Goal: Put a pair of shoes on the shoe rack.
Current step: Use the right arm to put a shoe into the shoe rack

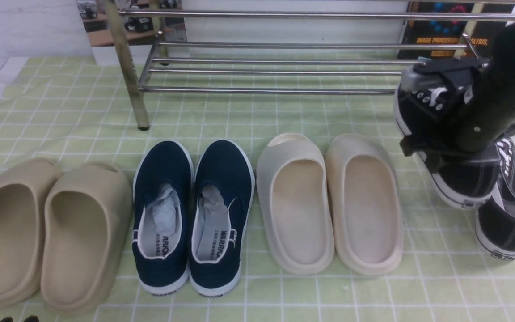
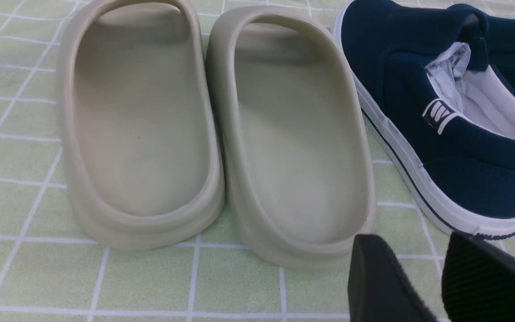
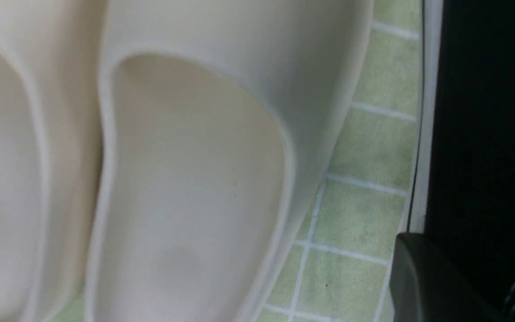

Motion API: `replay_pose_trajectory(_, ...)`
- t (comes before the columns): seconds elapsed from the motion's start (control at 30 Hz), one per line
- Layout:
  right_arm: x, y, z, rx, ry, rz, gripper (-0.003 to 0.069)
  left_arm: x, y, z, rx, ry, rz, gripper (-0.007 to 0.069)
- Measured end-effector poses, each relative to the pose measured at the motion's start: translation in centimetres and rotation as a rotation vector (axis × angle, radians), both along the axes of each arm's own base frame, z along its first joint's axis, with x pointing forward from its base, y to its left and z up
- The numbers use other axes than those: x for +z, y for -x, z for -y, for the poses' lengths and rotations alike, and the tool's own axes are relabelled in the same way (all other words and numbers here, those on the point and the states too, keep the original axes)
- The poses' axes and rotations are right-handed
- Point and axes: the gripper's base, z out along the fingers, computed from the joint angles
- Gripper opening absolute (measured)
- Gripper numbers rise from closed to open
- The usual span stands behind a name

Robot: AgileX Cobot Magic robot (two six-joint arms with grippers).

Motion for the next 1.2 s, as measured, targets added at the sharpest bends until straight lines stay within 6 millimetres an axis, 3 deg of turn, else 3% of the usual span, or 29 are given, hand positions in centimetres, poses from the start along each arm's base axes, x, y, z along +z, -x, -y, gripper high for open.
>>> replay_pose_trajectory(0.1, 1.3, -0.9, -0.7, 0.012, -0.010, 0.046, 0.0027, 0.0, 0.0, 0.0, 0.000, 0.000, 0.000, 0.0239)
replay_pose_trajectory(0.17, 1.7, -2.9, -1.1, 0.020, 0.006, 0.108, 0.0027, 0.0, 0.0, 0.0, 0.000, 0.000, 0.000, 0.0239)
replay_pose_trajectory(0.5, -0.9, -12.0, -1.6, -0.044, 0.005, 0.137, 0.0027, 0.0, 0.0, 0.0, 0.000, 0.000, 0.000, 0.0239)
replay_pose_trajectory(0.73, -1.6, -15.9, -0.8, -0.081, -0.016, 0.196, 0.0032, 0.0, 0.0, 0.0, 0.000, 0.000, 0.000, 0.0239)
replay_pose_trajectory(0.87, -2.0, -16.8, -0.6, -0.075, -0.020, 0.206, 0.0057, 0.0, 0.0, 0.0, 0.000, 0.000, 0.000, 0.0239)
replay_pose_trajectory(1.0, -1.6, -17.0, -0.7, -0.030, -0.012, 0.233, 0.0189, 0.0, 0.0, 0.0, 0.000, 0.000, 0.000, 0.0239)
replay_pose_trajectory(1.07, -1.2, -16.9, -0.7, -0.025, -0.012, 0.246, 0.0299, 0.0, 0.0, 0.0, 0.000, 0.000, 0.000, 0.0239)
replay_pose_trajectory(1.1, -1.1, -16.9, -0.7, -0.024, -0.012, 0.247, 0.0309, 0.0, 0.0, 0.0, 0.000, 0.000, 0.000, 0.0239)
replay_pose_trajectory(1.13, -0.7, -16.7, -0.7, -0.024, -0.017, 0.242, 0.0393, 0.0, 0.0, 0.0, 0.000, 0.000, 0.000, 0.0239)
replay_pose_trajectory(1.17, -0.7, -16.7, -0.7, -0.024, -0.016, 0.240, 0.0402, 0.0, 0.0, 0.0, 0.000, 0.000, 0.000, 0.0239)
replay_pose_trajectory(1.2, 0.0, -16.3, -0.6, -0.024, -0.016, 0.238, 0.0470, 0.0, 0.0, 0.0, 0.000, 0.000, 0.000, 0.0239)
